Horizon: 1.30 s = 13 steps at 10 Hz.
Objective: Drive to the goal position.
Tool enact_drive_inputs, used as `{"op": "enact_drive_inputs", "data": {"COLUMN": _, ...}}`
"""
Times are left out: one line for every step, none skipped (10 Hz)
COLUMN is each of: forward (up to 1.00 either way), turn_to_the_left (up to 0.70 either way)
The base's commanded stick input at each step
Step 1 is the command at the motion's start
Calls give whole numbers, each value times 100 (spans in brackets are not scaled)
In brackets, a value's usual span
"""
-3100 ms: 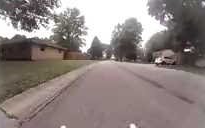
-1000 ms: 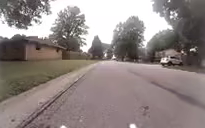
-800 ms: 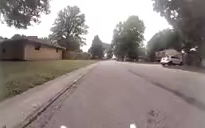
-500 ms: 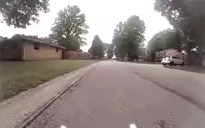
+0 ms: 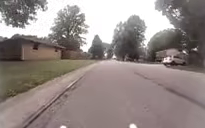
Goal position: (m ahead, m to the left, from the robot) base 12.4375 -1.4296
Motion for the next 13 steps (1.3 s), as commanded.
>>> {"op": "enact_drive_inputs", "data": {"forward": 70, "turn_to_the_left": 0}}
{"op": "enact_drive_inputs", "data": {"forward": 70, "turn_to_the_left": 0}}
{"op": "enact_drive_inputs", "data": {"forward": 70, "turn_to_the_left": 0}}
{"op": "enact_drive_inputs", "data": {"forward": 70, "turn_to_the_left": 0}}
{"op": "enact_drive_inputs", "data": {"forward": 70, "turn_to_the_left": 0}}
{"op": "enact_drive_inputs", "data": {"forward": 70, "turn_to_the_left": 0}}
{"op": "enact_drive_inputs", "data": {"forward": 70, "turn_to_the_left": 0}}
{"op": "enact_drive_inputs", "data": {"forward": 70, "turn_to_the_left": 0}}
{"op": "enact_drive_inputs", "data": {"forward": 70, "turn_to_the_left": 0}}
{"op": "enact_drive_inputs", "data": {"forward": 70, "turn_to_the_left": 0}}
{"op": "enact_drive_inputs", "data": {"forward": 70, "turn_to_the_left": 0}}
{"op": "enact_drive_inputs", "data": {"forward": 70, "turn_to_the_left": 0}}
{"op": "enact_drive_inputs", "data": {"forward": 70, "turn_to_the_left": 0}}
